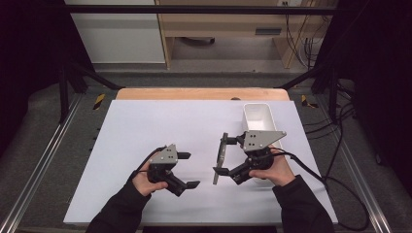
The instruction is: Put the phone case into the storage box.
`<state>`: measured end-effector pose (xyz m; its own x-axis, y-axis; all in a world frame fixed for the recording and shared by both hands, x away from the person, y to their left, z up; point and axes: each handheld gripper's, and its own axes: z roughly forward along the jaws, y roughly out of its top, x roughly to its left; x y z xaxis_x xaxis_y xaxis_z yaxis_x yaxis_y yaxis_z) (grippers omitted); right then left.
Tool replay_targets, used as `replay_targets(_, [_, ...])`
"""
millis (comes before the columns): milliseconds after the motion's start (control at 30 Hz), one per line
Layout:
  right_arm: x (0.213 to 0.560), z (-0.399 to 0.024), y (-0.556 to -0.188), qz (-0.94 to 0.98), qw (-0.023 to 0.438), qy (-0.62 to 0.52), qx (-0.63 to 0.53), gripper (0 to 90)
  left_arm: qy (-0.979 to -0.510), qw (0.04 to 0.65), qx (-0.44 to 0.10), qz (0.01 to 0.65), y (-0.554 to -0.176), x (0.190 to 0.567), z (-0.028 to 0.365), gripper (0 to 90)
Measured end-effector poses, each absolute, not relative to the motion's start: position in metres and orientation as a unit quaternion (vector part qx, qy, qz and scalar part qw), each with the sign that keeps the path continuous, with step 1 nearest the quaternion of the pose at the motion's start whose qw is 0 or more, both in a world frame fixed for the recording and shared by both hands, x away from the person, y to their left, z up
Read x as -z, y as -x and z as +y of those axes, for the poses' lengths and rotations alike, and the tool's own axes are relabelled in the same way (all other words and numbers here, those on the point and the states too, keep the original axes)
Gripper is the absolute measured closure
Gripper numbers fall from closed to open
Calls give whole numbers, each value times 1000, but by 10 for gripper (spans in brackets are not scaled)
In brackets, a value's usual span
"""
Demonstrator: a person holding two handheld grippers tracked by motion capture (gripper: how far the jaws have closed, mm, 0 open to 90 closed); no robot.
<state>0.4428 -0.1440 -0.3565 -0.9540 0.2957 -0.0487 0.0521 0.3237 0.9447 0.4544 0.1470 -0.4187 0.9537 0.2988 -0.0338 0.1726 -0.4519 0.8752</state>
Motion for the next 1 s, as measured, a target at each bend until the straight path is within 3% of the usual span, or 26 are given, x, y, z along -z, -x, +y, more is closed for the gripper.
replay_targets(1000, [347,-166,-442,784,179,-195,-561,118,-764,535,-198,301,-449,429,244,5])
